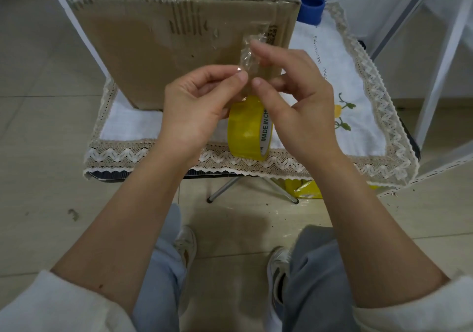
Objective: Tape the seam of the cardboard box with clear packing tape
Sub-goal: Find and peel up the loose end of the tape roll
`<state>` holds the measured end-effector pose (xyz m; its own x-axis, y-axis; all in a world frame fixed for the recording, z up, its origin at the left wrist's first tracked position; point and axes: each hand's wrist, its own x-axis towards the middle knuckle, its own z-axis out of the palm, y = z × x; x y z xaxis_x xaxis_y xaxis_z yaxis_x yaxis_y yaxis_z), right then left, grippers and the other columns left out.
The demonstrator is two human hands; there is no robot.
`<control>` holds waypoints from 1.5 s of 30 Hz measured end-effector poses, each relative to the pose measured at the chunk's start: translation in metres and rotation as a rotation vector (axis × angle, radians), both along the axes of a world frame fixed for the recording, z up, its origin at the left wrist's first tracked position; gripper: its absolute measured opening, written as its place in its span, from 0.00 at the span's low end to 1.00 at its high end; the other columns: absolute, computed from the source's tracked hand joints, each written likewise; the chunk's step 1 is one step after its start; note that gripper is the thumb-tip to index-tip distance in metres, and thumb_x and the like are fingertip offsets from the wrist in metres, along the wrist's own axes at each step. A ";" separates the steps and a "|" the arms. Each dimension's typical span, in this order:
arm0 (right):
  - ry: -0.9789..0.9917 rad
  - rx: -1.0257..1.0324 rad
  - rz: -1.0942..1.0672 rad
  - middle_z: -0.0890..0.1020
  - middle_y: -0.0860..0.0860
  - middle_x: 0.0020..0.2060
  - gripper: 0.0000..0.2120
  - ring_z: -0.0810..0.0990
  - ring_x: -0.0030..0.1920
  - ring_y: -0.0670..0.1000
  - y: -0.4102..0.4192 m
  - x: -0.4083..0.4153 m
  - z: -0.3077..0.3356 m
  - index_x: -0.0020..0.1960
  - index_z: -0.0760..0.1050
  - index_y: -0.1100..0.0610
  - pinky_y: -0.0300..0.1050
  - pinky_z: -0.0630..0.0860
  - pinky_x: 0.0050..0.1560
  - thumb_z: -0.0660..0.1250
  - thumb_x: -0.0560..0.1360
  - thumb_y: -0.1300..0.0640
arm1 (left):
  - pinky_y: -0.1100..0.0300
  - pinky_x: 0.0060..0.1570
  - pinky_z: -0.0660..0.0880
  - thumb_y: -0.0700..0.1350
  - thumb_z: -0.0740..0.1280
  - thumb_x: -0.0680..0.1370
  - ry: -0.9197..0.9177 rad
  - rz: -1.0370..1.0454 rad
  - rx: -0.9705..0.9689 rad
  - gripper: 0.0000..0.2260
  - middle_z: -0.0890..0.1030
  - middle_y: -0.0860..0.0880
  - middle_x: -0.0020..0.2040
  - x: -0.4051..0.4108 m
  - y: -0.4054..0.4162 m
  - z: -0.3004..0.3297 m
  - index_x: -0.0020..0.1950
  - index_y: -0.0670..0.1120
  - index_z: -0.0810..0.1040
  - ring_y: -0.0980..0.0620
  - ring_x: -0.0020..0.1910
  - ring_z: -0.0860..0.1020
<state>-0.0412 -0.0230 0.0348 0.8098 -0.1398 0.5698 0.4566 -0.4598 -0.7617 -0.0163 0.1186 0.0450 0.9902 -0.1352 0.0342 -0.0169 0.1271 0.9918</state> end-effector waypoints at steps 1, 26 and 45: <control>-0.006 -0.013 -0.013 0.79 0.57 0.55 0.19 0.81 0.49 0.48 -0.001 0.000 0.000 0.64 0.76 0.60 0.44 0.80 0.52 0.69 0.74 0.67 | 0.57 0.47 0.83 0.41 0.72 0.75 -0.016 -0.006 0.001 0.03 0.86 0.48 0.43 0.000 0.000 -0.001 0.48 0.46 0.83 0.49 0.46 0.85; -0.114 -0.240 -0.173 0.84 0.49 0.46 0.16 0.82 0.47 0.47 -0.013 0.001 -0.006 0.59 0.81 0.56 0.53 0.79 0.52 0.75 0.72 0.56 | 0.59 0.53 0.80 0.40 0.71 0.76 -0.214 -0.088 0.041 0.03 0.84 0.49 0.44 0.002 -0.005 -0.010 0.48 0.46 0.82 0.54 0.46 0.82; -0.079 -0.121 -0.231 0.83 0.46 0.42 0.06 0.81 0.44 0.42 -0.012 0.001 -0.008 0.49 0.84 0.56 0.34 0.76 0.48 0.74 0.73 0.56 | 0.59 0.54 0.79 0.33 0.78 0.63 -0.254 -0.105 0.149 0.26 0.82 0.50 0.52 0.006 -0.002 -0.020 0.54 0.49 0.73 0.54 0.53 0.81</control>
